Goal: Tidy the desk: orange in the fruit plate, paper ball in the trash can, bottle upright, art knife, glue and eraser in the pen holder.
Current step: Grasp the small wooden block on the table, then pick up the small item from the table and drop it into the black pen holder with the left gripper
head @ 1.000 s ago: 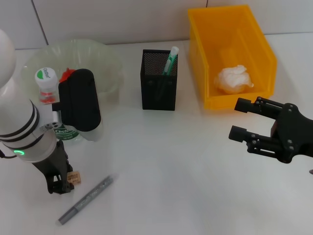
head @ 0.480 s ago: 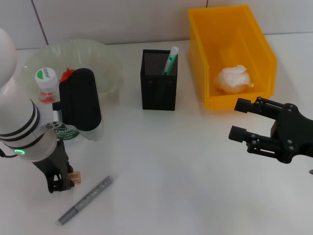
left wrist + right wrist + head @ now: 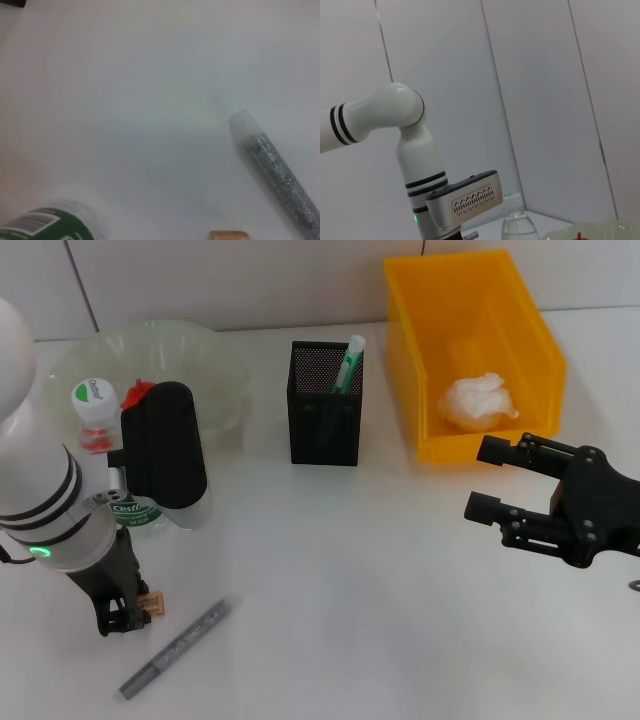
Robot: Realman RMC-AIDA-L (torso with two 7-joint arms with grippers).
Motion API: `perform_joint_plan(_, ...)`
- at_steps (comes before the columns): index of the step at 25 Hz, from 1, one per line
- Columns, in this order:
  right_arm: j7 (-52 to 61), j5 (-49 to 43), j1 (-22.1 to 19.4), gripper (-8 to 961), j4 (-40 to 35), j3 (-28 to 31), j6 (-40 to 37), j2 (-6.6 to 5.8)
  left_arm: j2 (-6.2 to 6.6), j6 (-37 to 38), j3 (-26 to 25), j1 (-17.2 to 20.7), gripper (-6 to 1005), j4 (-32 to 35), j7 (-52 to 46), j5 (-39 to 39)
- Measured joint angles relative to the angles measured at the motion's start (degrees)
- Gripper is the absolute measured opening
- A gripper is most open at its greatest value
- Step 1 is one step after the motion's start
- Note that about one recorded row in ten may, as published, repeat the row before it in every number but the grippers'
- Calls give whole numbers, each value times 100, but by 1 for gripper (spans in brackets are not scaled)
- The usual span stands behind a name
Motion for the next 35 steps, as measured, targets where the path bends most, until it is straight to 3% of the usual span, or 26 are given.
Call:
perform_joint_plan(27,0,-3,118,724,0,0,119,0,-4,-28,-63,6,287,23,0,-14)
perform_joint_plan(35,0,-14,123,724,0,0,163,0,9,-34,-258,0,291,255,135,-503)
